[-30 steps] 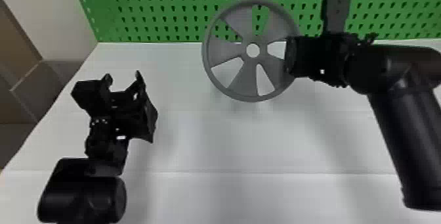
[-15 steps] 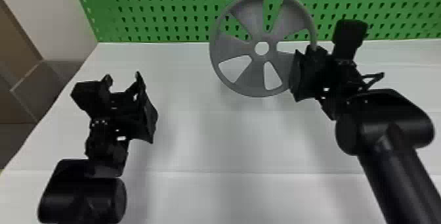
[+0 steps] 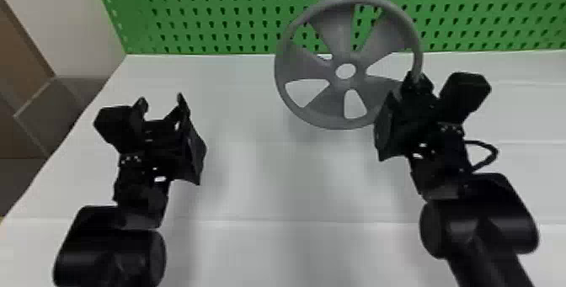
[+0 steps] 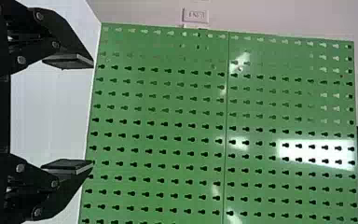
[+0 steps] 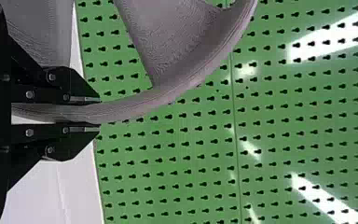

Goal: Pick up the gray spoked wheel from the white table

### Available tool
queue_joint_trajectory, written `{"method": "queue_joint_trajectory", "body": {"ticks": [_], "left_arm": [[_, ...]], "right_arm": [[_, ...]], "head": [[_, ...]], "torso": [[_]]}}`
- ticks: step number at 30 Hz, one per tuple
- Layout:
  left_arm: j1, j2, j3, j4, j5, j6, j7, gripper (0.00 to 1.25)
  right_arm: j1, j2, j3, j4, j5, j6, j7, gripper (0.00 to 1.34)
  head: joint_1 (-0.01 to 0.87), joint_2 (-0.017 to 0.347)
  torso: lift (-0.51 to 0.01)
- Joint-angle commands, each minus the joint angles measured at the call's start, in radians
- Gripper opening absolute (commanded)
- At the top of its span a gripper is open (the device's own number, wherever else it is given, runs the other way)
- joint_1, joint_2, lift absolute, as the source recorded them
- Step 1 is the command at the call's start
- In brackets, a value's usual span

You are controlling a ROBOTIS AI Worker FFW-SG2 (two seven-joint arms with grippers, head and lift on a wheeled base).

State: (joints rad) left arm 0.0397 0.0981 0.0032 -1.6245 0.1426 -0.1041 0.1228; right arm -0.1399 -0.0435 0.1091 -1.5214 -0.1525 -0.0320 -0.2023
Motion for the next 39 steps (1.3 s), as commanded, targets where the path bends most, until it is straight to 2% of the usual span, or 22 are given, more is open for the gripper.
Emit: {"method": "queue_joint_trajectory", "body": {"ticks": [1, 11, 15, 39], "left_arm": [[0.005, 0.000, -0.009, 0.000, 0.008, 0.000, 0.000, 0.76], [0.019, 0.000, -0.023, 0.000, 0.014, 0.000, 0.000, 0.76], [0.025, 0.000, -0.028, 0.000, 0.014, 0.000, -0.002, 0.76], [0.023, 0.000, -0.035, 0.000, 0.003, 0.000, -0.002, 0.76]], "right_arm": [[0.022, -0.009, 0.018, 0.023, 0.019, -0.086, 0.000, 0.07], [0.063, -0.007, 0.003, 0.026, 0.088, -0.137, -0.002, 0.07], [0.076, 0.002, -0.016, 0.027, 0.088, -0.141, -0.002, 0.07], [0.092, 0.010, -0.022, 0.027, 0.087, -0.160, -0.002, 0.07]], "head": [[0.779, 0.092], [0.779, 0.092], [0.779, 0.092], [0.779, 0.092]], "torso": [[-0.074], [-0.074], [-0.074], [-0.074]]}}
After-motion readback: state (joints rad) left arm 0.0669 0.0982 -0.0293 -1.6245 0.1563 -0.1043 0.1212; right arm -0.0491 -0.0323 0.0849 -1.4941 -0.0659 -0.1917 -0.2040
